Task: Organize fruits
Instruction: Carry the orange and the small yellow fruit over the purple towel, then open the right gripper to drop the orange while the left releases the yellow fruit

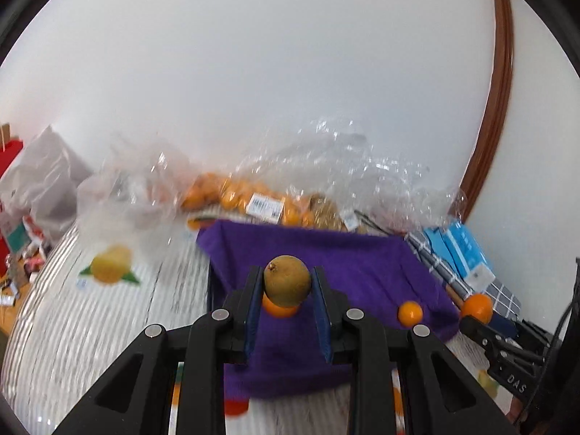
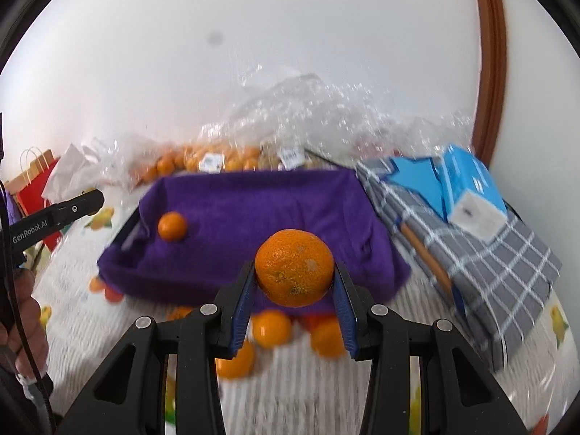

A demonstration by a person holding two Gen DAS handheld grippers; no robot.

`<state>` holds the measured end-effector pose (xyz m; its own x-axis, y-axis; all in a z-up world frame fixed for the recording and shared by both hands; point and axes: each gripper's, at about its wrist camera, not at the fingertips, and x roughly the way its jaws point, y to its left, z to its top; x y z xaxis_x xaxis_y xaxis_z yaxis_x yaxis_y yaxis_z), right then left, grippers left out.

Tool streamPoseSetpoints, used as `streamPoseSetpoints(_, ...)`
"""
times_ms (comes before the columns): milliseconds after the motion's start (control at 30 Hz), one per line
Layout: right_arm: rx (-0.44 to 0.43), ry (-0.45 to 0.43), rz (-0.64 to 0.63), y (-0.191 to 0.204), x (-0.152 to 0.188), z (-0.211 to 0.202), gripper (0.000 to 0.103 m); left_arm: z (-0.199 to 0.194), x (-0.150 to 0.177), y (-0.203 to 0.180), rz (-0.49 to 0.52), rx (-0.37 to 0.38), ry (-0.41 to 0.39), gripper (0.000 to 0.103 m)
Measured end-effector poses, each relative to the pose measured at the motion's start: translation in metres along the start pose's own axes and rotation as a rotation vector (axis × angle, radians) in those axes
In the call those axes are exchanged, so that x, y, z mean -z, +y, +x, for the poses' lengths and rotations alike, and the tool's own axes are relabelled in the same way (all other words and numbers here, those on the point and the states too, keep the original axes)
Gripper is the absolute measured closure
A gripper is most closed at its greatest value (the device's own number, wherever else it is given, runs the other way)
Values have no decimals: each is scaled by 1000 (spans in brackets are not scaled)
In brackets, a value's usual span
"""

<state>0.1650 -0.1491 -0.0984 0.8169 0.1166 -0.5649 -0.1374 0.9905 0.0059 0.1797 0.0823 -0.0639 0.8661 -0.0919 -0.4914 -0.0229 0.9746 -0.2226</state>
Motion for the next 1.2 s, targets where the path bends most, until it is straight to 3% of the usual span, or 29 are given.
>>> streamPoseSetpoints(133, 9, -15, 22, -6, -18, 24, 61, 14, 6, 3, -29, 9, -4, 78)
streamPoseSetpoints(333, 16, -65, 53, -20, -14, 40, 61, 39, 21, 9, -53, 44, 78, 78)
streamPoseSetpoints(733, 28, 25, 89, -38, -3, 67, 61, 53, 30, 23, -108, 32, 113, 78)
streamPoseSetpoints(1067, -3, 45, 97, -38, -1, 70, 61, 62, 36, 4, -30, 51, 149, 78)
streamPoseSetpoints(1200, -11, 78, 117, -42, 1, 76, 61, 64, 35, 7, -46, 65, 162, 78)
